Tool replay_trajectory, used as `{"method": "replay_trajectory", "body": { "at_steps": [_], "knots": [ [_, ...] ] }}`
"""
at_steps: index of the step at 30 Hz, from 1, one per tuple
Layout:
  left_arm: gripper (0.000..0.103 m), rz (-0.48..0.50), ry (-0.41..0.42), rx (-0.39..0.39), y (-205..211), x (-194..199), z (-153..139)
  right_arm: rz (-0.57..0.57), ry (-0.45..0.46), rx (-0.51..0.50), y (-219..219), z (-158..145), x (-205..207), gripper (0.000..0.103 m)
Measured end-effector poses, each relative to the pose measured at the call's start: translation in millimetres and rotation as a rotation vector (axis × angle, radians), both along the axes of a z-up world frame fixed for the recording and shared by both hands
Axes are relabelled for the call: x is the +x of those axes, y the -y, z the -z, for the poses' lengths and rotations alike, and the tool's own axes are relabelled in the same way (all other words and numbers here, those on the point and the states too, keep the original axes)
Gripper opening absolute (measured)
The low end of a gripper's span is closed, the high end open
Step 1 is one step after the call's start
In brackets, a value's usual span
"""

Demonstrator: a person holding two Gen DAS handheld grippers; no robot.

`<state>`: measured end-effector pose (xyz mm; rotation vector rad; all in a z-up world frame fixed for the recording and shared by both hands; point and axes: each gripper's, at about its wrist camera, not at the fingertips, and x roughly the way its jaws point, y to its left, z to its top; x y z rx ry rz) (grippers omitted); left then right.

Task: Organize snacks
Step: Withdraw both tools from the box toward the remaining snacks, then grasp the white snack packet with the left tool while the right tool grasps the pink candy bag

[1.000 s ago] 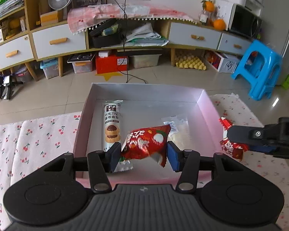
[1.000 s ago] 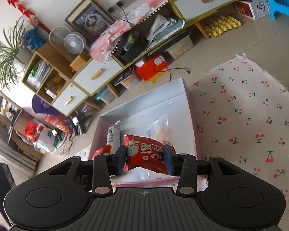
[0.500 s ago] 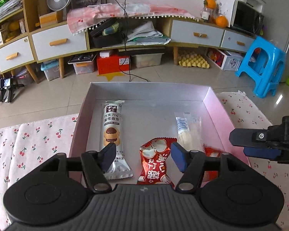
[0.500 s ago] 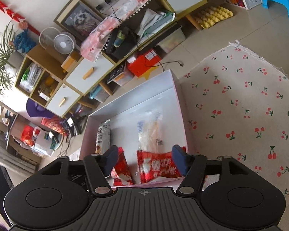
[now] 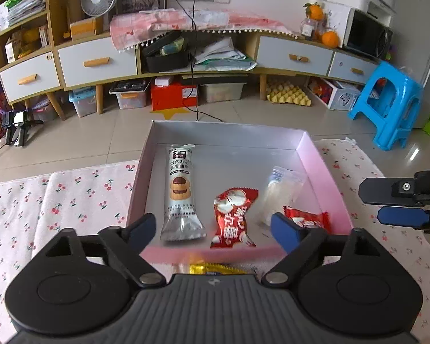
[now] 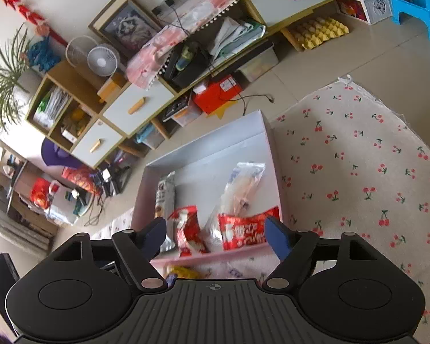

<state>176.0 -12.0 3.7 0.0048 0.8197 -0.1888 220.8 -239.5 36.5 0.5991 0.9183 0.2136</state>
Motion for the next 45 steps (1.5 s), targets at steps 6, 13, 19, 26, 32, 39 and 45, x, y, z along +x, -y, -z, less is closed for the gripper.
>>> {"method": "replay_trajectory", "body": {
  "at_steps": [6,13,19,26,32,39,45],
  "knots": [
    [0.098,0.001,0.017,0.017,-1.2,-21.0,-9.5,-0.024,-0.013,-0.039,-7.8,-12.4,-20.9,0.083],
    [0.102,-0.032,-0.017,-0.008,-13.8,-46.1,-12.1,-0.052,-0.023,-0.080,-13.8,-22.8,-47.5,0.088],
    [0.102,-0.054,-0.036,0.016,-21.9,-64.7,-12.1,-0.102,-0.043,-0.146,-23.6,-25.2,-64.5,0.089],
    [0.102,-0.068,-0.046,0.010,-34.9,-86.9,-10.8,-0.144,-0.040,-0.195,-34.9,-27.5,-81.9,0.089],
    [0.102,-0.045,-0.048,0.012,-39.8,-102.6,0.2,-0.171,-0.032,-0.221,-39.6,-17.8,-92.4,0.089],
    [0.102,-0.034,-0.085,0.055,-46.8,-109.6,12.3,-0.177,-0.102,-0.238,-41.5,-4.6,-97.5,0.089],
    [0.100,0.028,-0.081,0.085,-41.6,-120.8,16.7,-0.213,-0.124,-0.254,-53.5,2.3,-100.2,0.089]
  ]
}}
